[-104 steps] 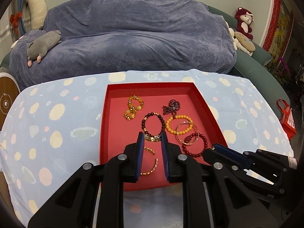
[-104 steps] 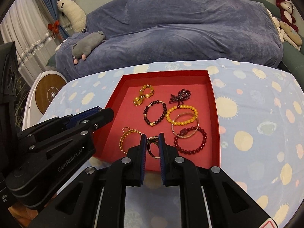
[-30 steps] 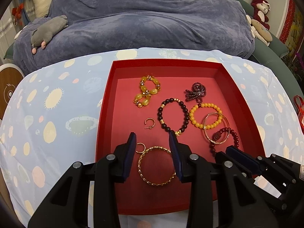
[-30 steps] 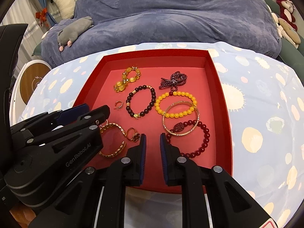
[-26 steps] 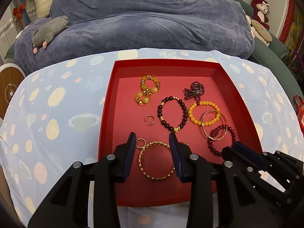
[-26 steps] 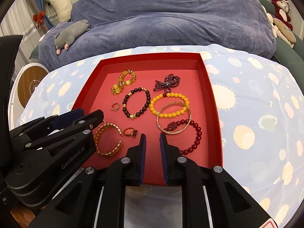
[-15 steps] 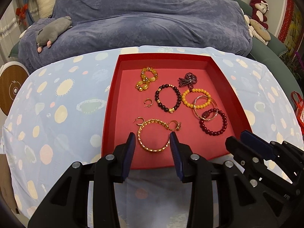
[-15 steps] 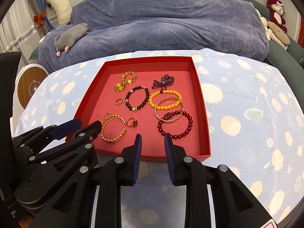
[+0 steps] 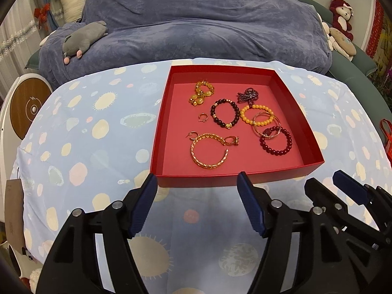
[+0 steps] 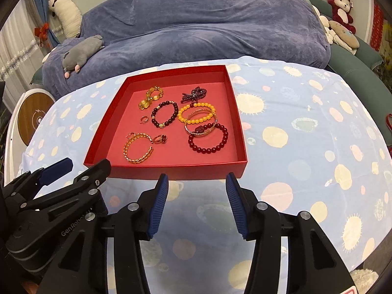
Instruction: Organize jewelry
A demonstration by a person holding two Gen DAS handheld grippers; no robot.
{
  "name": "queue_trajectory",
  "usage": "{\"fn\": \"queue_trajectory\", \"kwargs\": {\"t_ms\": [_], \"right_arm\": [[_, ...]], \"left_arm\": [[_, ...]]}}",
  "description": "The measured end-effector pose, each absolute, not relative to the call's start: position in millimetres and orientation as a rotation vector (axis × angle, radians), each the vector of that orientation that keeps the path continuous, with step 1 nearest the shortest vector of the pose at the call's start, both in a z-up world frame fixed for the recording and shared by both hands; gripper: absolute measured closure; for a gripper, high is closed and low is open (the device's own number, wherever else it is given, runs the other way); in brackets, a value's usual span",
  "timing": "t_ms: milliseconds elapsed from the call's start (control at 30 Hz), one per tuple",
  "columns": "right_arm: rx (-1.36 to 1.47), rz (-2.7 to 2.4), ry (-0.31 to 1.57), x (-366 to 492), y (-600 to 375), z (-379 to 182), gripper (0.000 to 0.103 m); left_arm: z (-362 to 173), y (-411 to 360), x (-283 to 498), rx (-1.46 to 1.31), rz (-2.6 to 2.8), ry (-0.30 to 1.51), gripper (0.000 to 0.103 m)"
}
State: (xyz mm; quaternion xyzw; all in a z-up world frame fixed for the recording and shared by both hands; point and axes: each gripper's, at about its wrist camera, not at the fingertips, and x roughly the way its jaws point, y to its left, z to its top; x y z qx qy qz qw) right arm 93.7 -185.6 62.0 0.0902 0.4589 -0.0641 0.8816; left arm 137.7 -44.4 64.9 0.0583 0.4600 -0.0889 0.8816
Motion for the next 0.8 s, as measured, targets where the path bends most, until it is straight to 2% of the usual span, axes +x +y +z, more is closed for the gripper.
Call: {"fn": "queue_trajectory", "kwargs": {"t_ms": [67, 267, 333, 400, 767, 800], "right_arm": [[0.184, -0.135, 0.959, 89.7, -185.8, 61.7, 0.053], [0.222, -0.142, 0.97, 81.1, -193.8, 59.9, 0.037], [0.234, -0.147, 0.971, 78.8, -196.9, 58.7, 0.025], [0.229, -0.155, 0.962, 75.6, -197.4, 58.0, 0.019], [0.203, -0.171, 0.947, 69.3, -193.4, 56.9, 0.016], [0.198, -0.176, 0.947, 68.9, -193.0, 56.6, 0.011]], "left_arm": [[65.0, -44.4, 133.0, 0.133, -0.173, 0.953, 0.034], [65.8, -38.5, 123.6, 0.13, -0.15, 0.953, 0.029], [65.4, -35.6, 121.7, 0.127, -0.144, 0.955, 0.028], [64.5, -33.2, 120.3, 0.123, -0.139, 0.96, 0.028], [60.9, -26.9, 114.5, 0.123, -0.111, 0.96, 0.021], [60.3, -26.0, 114.3, 0.124, -0.105, 0.96, 0.02]]}}
